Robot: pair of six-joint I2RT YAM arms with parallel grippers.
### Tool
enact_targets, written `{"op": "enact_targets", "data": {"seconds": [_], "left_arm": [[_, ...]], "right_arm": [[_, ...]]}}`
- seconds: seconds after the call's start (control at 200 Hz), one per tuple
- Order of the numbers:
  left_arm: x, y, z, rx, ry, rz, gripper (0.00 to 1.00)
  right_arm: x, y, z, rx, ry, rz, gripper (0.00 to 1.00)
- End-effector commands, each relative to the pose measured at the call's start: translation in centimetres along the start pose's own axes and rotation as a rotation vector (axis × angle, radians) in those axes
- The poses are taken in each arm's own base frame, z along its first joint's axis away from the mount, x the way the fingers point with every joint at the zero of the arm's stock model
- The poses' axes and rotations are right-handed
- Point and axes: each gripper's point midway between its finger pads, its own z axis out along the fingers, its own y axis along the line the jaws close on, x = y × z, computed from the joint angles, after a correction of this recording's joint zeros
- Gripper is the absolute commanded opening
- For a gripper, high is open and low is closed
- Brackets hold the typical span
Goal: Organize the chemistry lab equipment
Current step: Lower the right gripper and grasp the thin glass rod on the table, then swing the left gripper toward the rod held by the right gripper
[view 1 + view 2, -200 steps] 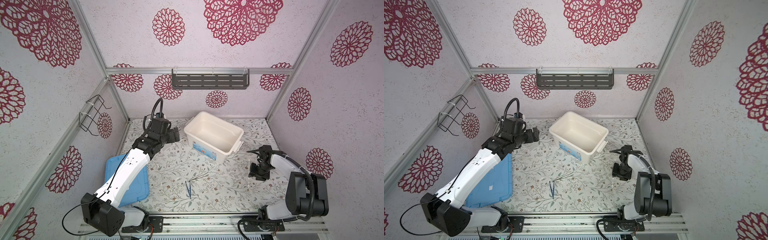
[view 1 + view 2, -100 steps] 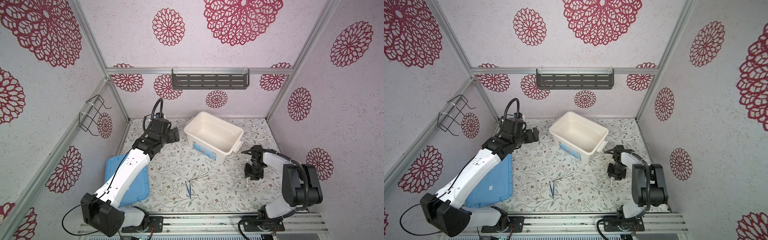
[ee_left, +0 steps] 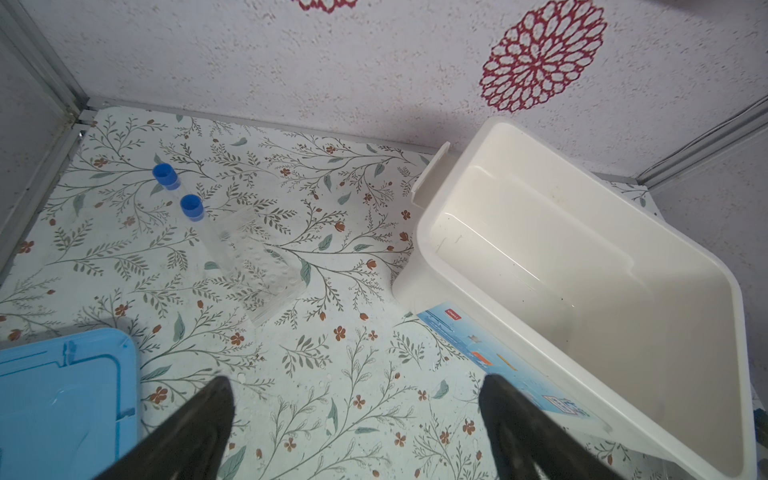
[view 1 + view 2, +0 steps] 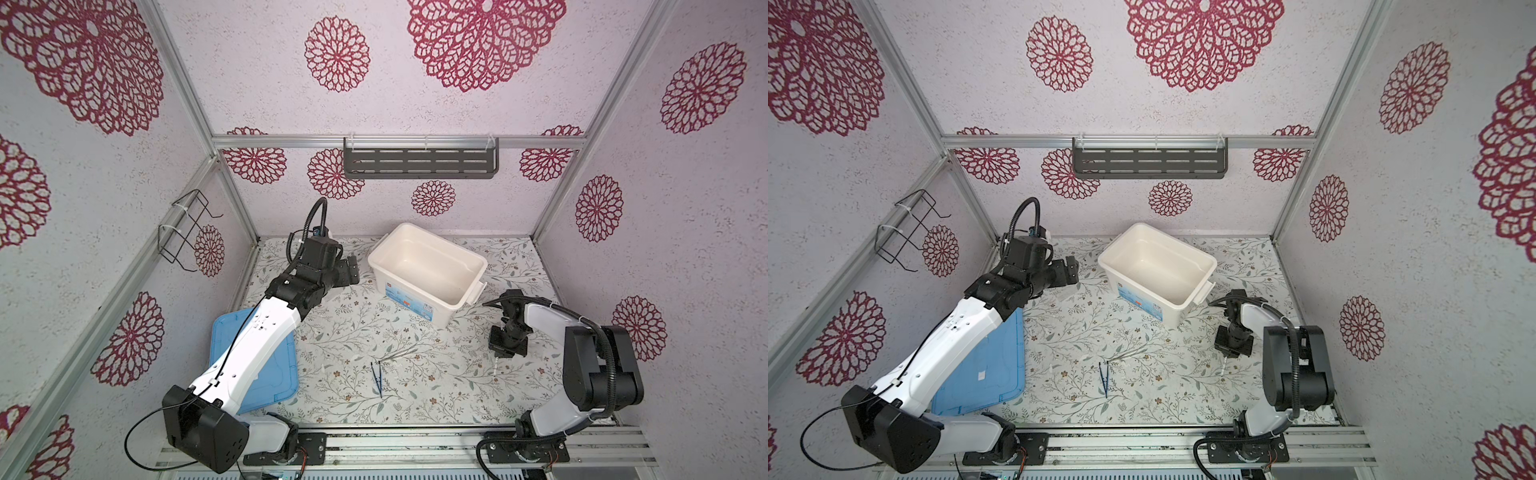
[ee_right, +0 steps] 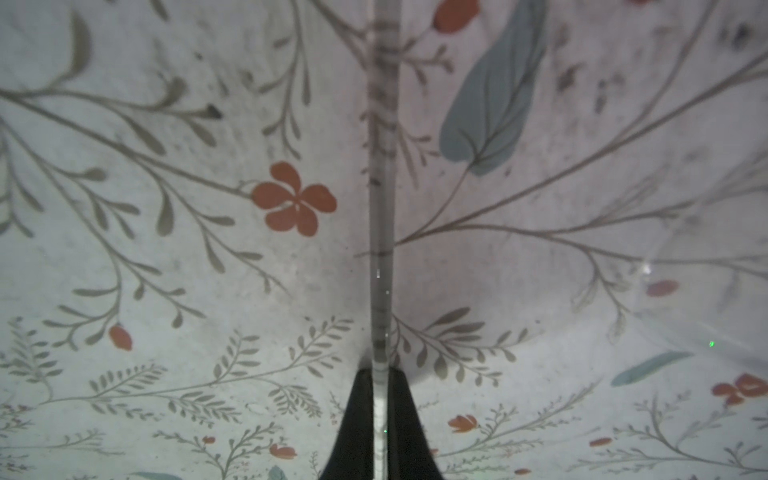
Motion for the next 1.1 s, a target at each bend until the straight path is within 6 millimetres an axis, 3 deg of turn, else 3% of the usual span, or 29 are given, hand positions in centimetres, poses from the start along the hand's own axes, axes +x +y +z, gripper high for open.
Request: {"op": "enact_targets", "data": {"seconds": [0.0, 0.305, 0.505, 0.661, 0.911, 1.096], "left_arm": [[0.3, 0.0, -1.1, 0.015, -0.017, -0.007, 0.96], [0.6, 0.5, -1.8, 0.011, -0.022, -0.009, 0.96], [0.7, -0.3, -1.3, 0.047, -0.002, -0.031, 0.96], [1.6, -2.5, -1.1, 0.160, 0.042, -0.029, 0.95], [5.1, -6.8, -2.1, 0.317, 0.116, 0.121, 0.96], [10.4, -10.8, -4.2, 0.512, 0.177, 0.361, 0.96]], "right_arm": [[0.8, -0.5, 0.0, 0.011, 0.002, -0.002, 0.06], [0.1, 0.2, -3.0, -0.060, -0.118, 0.004, 0.06], [1.2, 0.2, -2.4, -0.081, -0.106, -0.009, 0.07], [1.6, 0.5, -2.0, -0.109, -0.107, -0.012, 0.07], [2.3, 0.8, -1.1, -0.133, -0.082, 0.009, 0.08], [2.8, 2.5, -1.2, -0.241, -0.057, 0.066, 0.08]]}}
